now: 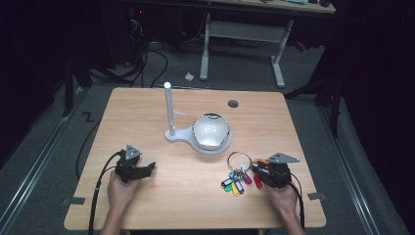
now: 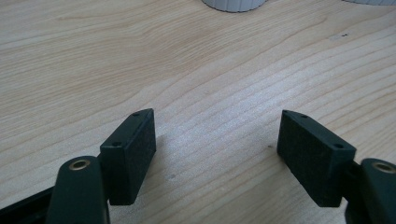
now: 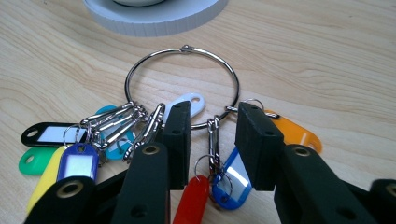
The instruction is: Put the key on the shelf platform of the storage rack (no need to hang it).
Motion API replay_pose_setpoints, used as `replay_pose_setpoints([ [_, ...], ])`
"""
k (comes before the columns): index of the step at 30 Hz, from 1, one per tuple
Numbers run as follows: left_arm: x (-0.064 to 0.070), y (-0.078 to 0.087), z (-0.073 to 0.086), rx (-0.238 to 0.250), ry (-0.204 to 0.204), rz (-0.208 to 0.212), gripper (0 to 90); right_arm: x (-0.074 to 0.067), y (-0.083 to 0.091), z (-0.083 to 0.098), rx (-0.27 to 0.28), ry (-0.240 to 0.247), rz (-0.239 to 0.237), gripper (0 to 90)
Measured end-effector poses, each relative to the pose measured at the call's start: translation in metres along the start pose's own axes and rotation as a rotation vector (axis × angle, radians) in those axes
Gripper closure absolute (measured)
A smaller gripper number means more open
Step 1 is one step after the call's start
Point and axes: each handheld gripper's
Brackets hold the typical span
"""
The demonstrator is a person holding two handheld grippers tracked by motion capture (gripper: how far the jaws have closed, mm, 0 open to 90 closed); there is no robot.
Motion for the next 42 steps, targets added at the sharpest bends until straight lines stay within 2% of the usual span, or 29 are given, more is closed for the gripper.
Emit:
replay_pose_setpoints([
  [12, 0.0, 0.0, 0.0, 0.0, -0.005, 0.004, 28.4, 0.005, -0.016, 0.001, -0.055, 0.01, -0.008, 71.1],
  [23, 0.0, 0.0, 0.0, 0.001, -0.003, 0.001, 28.4, 0.008, -0.023, 0.003, -0.088, 0.013, 0.003, 76.0],
  [25, 0.0, 0.0, 0.0, 0.004, -0.005, 0.0, 28.3, 0.008, -0.023, 0.003, -0.096, 0.026, 0.008, 77.4],
  [30, 0.0, 0.0, 0.0, 0.005, -0.007, 0.001, 28.3, 0.008, -0.023, 0.003, -0.097, 0.029, 0.014, 83.9],
  [37, -0.001, 0.0, 0.0, 0.006, -0.011, 0.004, 28.3, 0.006, -0.023, 0.003, -0.104, 0.057, 0.027, 84.6],
  [42, -0.001, 0.0, 0.0, 0.006, -0.013, 0.005, 28.3, 0.005, -0.02, 0.003, -0.066, 0.077, 0.032, 84.7],
])
Point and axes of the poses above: each handheld gripper's, and its own axes: y roughly backward along the jaws, z roughly out of its underside, x roughly to its right, and after that the axes turned 13 degrees about -z, right-handed
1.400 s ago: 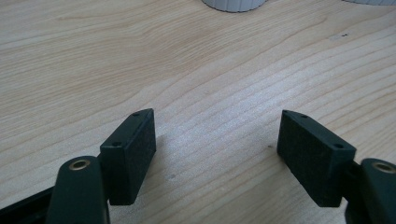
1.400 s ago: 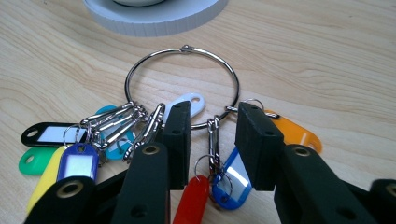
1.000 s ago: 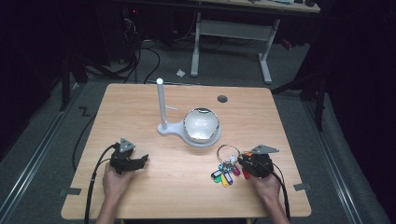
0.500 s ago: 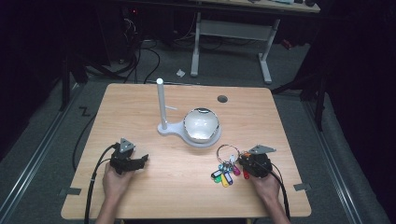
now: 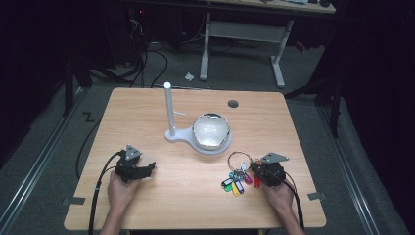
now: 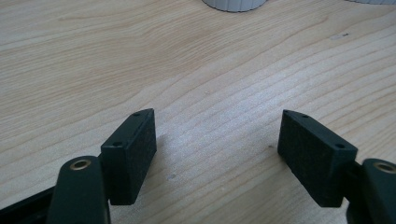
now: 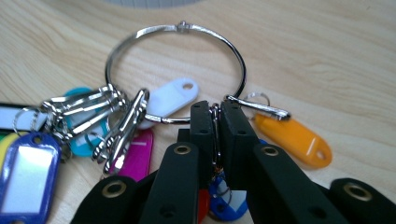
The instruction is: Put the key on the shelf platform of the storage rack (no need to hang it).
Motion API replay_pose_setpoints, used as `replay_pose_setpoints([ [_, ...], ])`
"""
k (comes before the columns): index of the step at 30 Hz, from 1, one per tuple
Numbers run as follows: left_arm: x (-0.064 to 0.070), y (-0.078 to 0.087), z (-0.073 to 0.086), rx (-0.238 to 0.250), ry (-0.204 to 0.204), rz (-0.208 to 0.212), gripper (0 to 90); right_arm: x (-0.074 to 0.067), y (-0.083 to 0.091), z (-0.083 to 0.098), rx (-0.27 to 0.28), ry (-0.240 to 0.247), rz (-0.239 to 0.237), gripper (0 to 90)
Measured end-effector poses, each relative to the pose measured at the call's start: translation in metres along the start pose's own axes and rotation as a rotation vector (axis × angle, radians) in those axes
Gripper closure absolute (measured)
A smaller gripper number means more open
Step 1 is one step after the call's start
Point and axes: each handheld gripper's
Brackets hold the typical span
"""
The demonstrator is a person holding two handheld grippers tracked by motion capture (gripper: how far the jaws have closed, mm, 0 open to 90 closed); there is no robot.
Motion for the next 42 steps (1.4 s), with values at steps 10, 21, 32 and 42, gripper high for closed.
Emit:
replay_pose_setpoints([
  [10, 0.0, 0.0, 0.0, 0.0, 0.0, 0.0, 28.3, 0.003, 0.016, -0.004, 0.056, -0.003, -0.018, 84.8],
  [21, 0.0, 0.0, 0.0, -0.001, 0.008, -0.003, 28.3, 0.004, 0.039, -0.02, 0.104, -0.001, -0.025, 84.8],
  [32, 0.001, 0.0, 0.0, -0.001, 0.011, -0.006, 28.1, 0.004, 0.055, -0.04, 0.149, 0.014, -0.061, 84.8],
  [42, 0.001, 0.0, 0.0, 0.0, 0.011, -0.006, 28.1, 0.006, 0.074, -0.062, 0.182, 0.027, -0.091, 84.8],
])
Point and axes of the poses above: each handheld gripper's, and its own axes: y roughly backward along the jaws, z roughly out of its underside, x roughly to its right, and after that the axes turned 13 degrees about -z, right-handed
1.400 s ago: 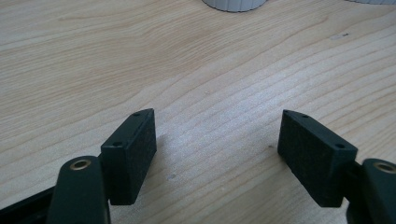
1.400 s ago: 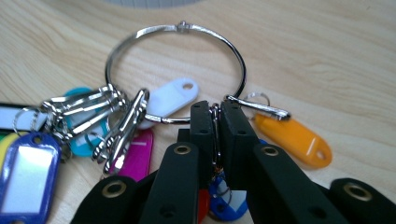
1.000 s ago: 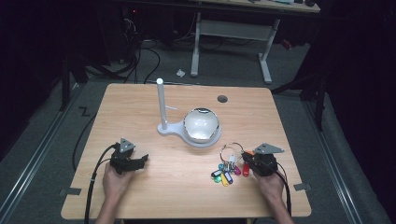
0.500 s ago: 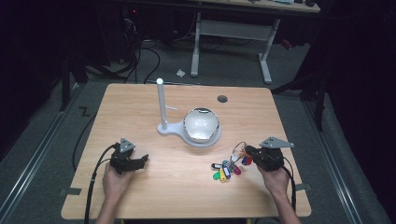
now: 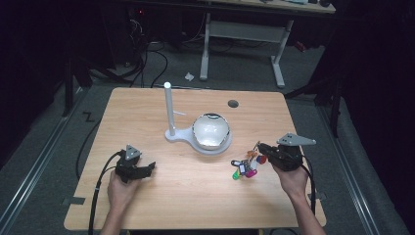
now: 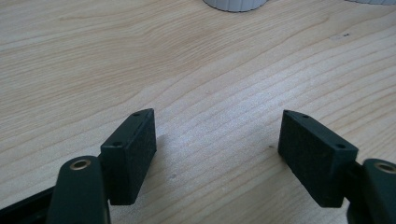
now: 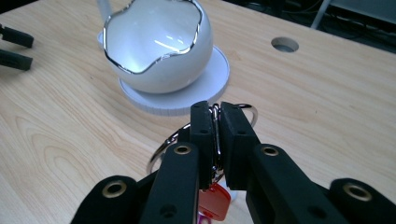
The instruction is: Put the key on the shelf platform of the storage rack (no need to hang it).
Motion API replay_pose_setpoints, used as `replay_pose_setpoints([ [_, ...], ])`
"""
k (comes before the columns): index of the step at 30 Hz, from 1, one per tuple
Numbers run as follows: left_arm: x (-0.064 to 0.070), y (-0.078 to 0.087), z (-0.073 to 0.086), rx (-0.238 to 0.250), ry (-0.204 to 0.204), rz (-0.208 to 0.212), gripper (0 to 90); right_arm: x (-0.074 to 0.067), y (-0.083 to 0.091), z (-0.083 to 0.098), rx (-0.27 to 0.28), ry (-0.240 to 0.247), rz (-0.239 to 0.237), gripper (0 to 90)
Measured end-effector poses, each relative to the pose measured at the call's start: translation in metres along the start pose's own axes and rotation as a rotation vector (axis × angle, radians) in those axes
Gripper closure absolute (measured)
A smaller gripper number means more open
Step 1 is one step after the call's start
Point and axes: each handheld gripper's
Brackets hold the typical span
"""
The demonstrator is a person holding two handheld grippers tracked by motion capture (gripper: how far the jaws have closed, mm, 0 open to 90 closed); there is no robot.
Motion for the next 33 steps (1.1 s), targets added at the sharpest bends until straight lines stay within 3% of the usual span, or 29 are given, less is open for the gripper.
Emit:
replay_pose_setpoints([
  [10, 0.0, 0.0, 0.0, 0.002, 0.009, -0.006, 27.6, -0.003, 0.009, -0.028, 0.025, 0.035, -0.031, 84.8],
  [18, 0.001, 0.0, 0.0, 0.002, 0.01, -0.007, 27.7, -0.004, 0.013, -0.045, 0.052, 0.034, -0.084, 84.8],
  [33, 0.001, -0.001, -0.001, 0.002, 0.013, -0.006, 28.3, -0.013, 0.017, -0.086, 0.089, 0.076, -0.156, 84.8],
])
Point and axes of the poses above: each handheld gripper's, and its own axes: y roughly backward along the jaws, z roughly out of its underside, x roughly to its right, and after that the axes turned 13 degrees about -z, right-handed
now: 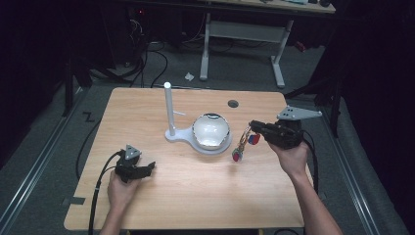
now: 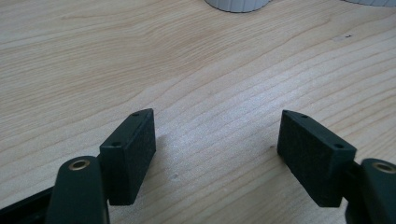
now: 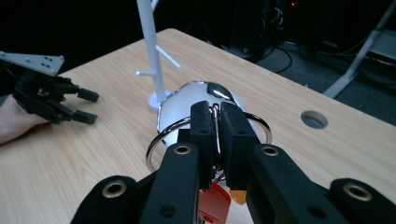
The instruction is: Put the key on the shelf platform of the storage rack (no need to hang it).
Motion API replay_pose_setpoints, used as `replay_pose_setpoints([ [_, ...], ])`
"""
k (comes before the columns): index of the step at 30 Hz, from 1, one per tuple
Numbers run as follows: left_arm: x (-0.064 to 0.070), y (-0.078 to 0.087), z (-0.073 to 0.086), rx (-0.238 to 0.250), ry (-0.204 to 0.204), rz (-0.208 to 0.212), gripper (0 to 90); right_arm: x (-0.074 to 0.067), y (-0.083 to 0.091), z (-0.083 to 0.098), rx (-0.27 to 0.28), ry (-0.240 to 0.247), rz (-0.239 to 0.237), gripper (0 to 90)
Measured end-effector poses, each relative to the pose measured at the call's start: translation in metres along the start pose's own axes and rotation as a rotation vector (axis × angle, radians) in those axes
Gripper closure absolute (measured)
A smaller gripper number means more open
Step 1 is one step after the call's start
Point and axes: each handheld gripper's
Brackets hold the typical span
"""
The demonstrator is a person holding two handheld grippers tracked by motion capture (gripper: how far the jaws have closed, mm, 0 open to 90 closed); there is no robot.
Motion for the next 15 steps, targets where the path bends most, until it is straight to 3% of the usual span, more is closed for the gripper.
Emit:
replay_pose_setpoints([
  [15, 0.0, 0.0, 0.0, 0.001, 0.003, -0.002, 28.3, -0.005, -0.009, -0.029, 0.028, 0.034, -0.055, 84.8],
])
Point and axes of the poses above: each handheld gripper's, and its own axes: y roughly backward along the jaws, z roughly out of its underside, x roughly to its right, and after that the axes turned 13 degrees about -z, right-handed
